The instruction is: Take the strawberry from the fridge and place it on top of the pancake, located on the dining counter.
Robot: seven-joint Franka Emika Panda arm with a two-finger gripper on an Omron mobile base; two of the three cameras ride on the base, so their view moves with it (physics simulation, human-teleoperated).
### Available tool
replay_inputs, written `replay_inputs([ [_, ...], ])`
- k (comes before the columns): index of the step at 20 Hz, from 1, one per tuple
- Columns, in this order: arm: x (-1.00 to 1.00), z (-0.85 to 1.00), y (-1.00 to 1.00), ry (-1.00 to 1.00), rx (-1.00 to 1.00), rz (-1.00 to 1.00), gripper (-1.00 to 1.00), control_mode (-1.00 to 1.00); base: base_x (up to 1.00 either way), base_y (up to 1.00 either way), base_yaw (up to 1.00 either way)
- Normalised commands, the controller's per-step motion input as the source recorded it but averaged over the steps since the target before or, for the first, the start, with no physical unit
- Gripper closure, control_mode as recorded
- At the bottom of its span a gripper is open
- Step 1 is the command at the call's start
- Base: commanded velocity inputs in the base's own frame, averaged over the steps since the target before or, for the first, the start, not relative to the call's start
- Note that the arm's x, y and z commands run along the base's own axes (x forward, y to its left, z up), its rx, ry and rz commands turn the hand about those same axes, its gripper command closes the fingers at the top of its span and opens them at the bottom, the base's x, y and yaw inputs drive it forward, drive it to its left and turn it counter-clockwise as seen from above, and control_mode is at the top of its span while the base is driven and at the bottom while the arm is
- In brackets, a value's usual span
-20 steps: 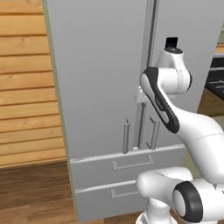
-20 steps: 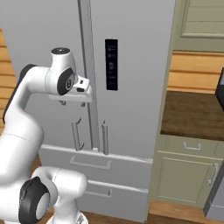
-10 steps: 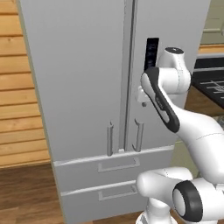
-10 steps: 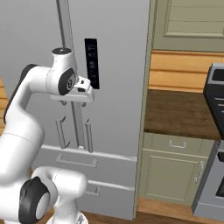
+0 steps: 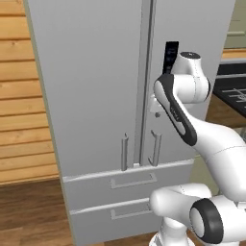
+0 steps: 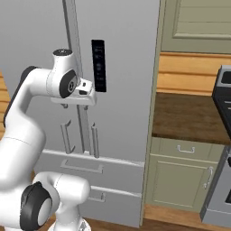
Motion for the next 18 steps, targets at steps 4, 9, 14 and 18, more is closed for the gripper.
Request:
replay_inputs([
  [4,0.00,0.00,0.00,0.00,0.00,0.00,-1.00,1.00,-0.02,0.32,-0.03],
  [9,0.00,0.00,0.00,0.00,0.00,0.00,-1.00,1.00,-0.01,0.32,-0.03],
  [14,0.00,0.00,0.00,0.00,0.00,0.00,-1.00,1.00,0.00,0.00,0.00],
  [18,-0.30,-0.25,-0.13,0.00,0.00,0.00,-1.00,-1.00,0.00,0.00,0.00],
])
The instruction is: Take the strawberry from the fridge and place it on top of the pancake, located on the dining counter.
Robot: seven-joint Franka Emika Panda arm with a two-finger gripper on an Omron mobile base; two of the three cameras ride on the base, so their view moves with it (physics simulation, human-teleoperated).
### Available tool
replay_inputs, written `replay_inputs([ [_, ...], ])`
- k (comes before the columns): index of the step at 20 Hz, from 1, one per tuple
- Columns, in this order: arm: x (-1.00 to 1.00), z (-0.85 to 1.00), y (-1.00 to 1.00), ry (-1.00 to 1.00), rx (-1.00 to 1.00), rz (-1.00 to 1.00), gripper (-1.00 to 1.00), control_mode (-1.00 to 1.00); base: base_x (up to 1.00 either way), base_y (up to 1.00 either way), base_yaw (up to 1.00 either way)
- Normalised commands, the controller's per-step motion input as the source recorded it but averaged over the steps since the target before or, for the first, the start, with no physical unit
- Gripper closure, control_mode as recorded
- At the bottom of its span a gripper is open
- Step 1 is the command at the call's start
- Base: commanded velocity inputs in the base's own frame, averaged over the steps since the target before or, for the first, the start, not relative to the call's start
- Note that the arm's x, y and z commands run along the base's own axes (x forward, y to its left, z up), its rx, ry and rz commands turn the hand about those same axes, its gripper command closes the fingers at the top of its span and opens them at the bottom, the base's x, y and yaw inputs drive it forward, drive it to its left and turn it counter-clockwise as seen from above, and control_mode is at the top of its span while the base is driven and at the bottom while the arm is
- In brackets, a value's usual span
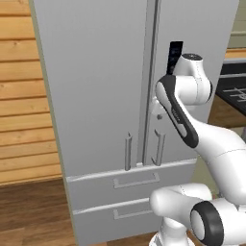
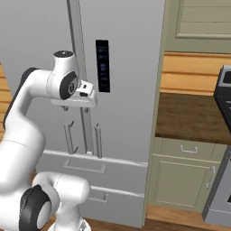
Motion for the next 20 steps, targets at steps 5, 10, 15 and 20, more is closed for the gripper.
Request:
replay_inputs([
  [5,-0.08,-0.61,-0.26,0.00,-0.01,0.00,-1.00,-1.00,0.00,0.00,0.00],
  [10,0.44,-0.43,-0.17,0.00,-0.01,0.00,-1.00,-1.00,0.00,0.00,0.00],
  [15,0.63,-0.27,-0.01,0.00,0.00,0.00,-1.00,-1.00,0.00,0.00,0.00],
  [20,0.44,-0.40,0.00,0.00,-0.01,0.00,-1.00,-1.00,0.00,0.00,0.00],
])
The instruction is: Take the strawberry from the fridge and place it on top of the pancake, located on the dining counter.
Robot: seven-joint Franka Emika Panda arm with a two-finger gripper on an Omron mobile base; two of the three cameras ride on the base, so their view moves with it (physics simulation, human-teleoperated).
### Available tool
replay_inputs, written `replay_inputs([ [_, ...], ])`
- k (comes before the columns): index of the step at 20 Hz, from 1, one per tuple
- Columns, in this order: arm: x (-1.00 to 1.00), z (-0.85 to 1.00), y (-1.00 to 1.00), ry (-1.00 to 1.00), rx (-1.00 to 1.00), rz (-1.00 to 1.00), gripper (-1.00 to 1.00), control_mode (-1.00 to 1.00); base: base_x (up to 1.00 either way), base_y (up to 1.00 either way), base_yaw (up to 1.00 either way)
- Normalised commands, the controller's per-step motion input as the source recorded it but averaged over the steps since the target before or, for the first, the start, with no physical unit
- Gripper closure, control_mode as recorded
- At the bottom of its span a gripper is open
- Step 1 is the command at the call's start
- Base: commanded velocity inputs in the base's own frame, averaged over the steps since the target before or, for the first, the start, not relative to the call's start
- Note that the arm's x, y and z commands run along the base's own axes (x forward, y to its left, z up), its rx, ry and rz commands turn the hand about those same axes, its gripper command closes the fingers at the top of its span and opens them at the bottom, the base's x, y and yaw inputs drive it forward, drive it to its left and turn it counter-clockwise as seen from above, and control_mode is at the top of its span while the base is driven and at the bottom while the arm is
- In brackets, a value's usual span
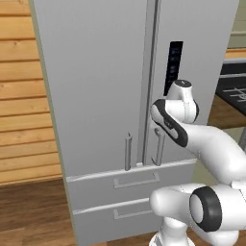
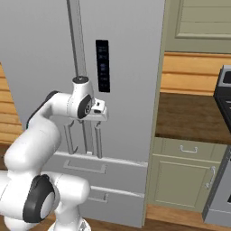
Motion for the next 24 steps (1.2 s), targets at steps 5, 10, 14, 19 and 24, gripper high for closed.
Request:
replay_inputs([
  [5,0.36,-0.43,-0.02,0.00,0.00,0.00,-1.00,-1.00,0.00,0.00,0.00],
  [10,0.29,-0.28,-0.08,0.00,0.00,0.00,-1.00,-1.00,0.00,0.00,0.00],
  [14,0.26,-0.19,-0.07,0.00,0.00,0.00,-1.00,-1.00,0.00,0.00,0.00],
  [19,0.19,-0.19,-0.01,0.00,0.00,0.00,-1.00,-1.00,0.00,0.00,0.00],
  [24,0.00,-0.37,0.00,0.00,-0.01,0.00,-1.00,-1.00,0.00,0.00,0.00],
])
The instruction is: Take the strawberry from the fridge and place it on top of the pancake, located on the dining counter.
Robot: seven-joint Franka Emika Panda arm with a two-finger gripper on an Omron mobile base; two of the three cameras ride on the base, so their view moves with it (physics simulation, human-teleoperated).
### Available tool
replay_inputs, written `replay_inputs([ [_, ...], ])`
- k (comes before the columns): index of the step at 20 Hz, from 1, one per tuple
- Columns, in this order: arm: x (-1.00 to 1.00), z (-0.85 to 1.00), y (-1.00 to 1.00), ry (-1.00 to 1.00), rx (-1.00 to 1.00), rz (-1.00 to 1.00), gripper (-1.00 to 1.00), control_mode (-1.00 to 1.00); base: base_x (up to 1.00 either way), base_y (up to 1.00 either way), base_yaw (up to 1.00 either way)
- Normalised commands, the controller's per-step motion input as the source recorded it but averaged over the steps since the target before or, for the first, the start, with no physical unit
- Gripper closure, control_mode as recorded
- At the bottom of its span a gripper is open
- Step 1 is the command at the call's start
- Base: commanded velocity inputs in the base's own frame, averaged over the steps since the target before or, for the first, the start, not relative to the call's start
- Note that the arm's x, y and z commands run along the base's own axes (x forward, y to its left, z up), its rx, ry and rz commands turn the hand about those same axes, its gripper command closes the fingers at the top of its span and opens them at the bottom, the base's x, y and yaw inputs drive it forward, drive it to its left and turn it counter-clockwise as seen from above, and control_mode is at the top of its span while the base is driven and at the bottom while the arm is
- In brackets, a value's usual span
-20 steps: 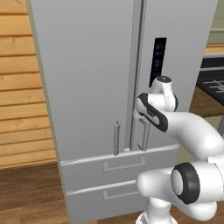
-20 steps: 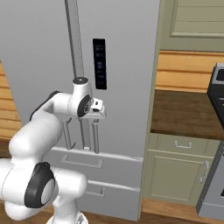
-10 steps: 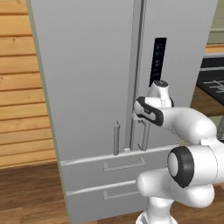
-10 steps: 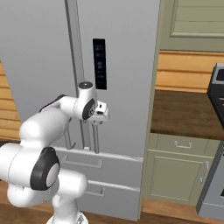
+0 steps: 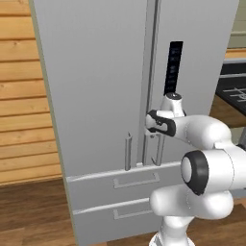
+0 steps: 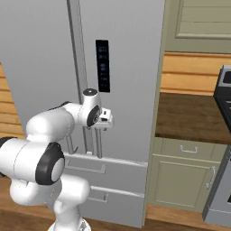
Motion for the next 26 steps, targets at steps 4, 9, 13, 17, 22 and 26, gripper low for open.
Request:
replay_inputs([
  [4,0.00,-0.38,0.04,0.00,-0.04,0.00,1.00,-1.00,0.00,0.00,0.00],
  [9,-0.06,-0.26,0.08,0.00,-0.03,0.00,1.00,-1.00,0.00,0.00,0.00],
  [13,-0.58,-0.12,-0.22,-0.02,0.00,0.00,1.00,-1.00,0.00,0.00,0.00],
  [17,-0.92,0.00,-0.55,-0.09,0.06,0.00,1.00,-1.00,0.00,0.00,0.00],
  [22,-0.81,0.00,-0.55,-0.09,0.06,0.00,1.00,-1.00,0.00,0.00,0.00],
  [26,-0.48,0.00,-0.41,-0.09,0.05,0.00,1.00,-1.00,0.00,0.00,0.00],
])
